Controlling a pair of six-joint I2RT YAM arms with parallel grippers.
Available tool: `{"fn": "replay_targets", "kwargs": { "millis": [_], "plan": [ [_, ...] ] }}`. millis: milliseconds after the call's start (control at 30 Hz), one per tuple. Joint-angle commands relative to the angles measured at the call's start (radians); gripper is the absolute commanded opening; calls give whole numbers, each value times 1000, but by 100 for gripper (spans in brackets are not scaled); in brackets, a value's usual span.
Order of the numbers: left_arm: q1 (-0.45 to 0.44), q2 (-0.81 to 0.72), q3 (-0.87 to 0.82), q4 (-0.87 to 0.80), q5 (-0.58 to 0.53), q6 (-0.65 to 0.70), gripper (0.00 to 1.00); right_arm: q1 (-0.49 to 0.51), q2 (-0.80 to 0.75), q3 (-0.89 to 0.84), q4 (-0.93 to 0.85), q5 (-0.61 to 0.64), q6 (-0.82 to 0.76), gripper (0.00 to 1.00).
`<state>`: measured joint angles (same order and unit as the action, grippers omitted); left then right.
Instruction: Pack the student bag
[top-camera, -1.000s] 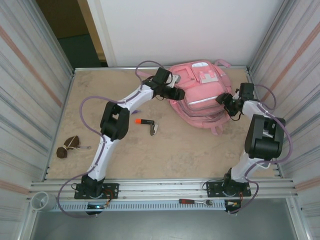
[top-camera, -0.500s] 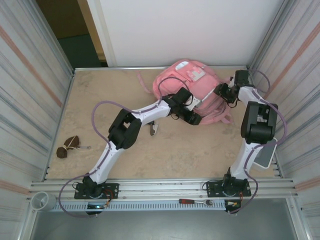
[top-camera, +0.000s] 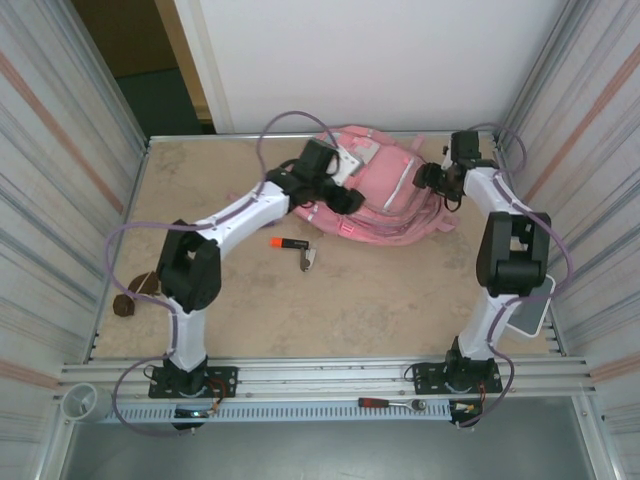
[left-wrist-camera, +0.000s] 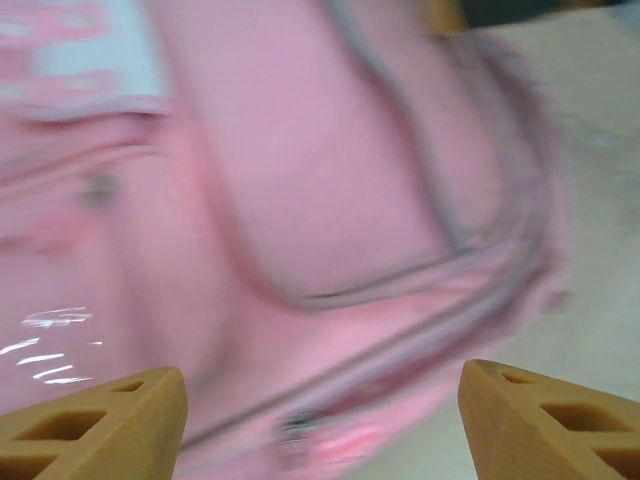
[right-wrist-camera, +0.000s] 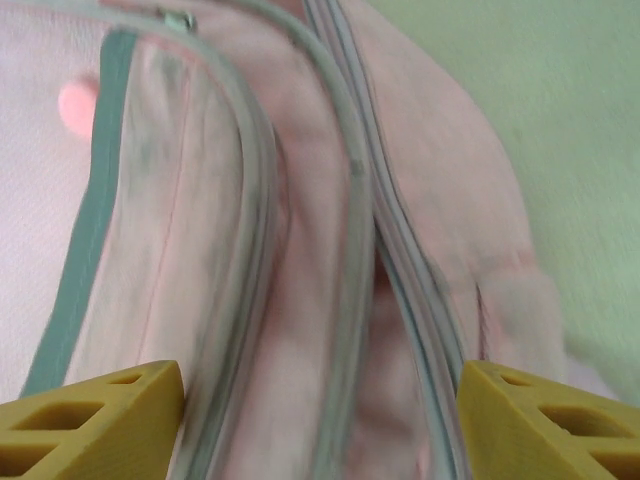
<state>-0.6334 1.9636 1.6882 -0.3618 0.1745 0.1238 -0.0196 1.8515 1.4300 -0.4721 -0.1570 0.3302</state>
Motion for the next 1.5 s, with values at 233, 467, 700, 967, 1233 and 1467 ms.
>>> {"fn": "replay_targets", "kwargs": {
  "millis": [233,467,700,967,1233,1467],
  "plan": [
    [127,-24,-186,135,-62,747,72,22,-219,-298,45,-154,60,71],
    [104,88,-112,155,-108,907,71,-3,-182,-334,47,-151,42,71],
    [90,168,-104,182,-135,1002,65,-52,-83,-266,51,-190,43,70],
    [92,184,-138,139,-116,1013,64,-82,41,-95,19,-223,46,69],
    [86,195,-150,147,-117,998,56,-90,118,57,-30,-223,39,68],
    [67,197,-150,180,-136,973,28,-95,105,152,-99,-180,18,68]
  ]
}}
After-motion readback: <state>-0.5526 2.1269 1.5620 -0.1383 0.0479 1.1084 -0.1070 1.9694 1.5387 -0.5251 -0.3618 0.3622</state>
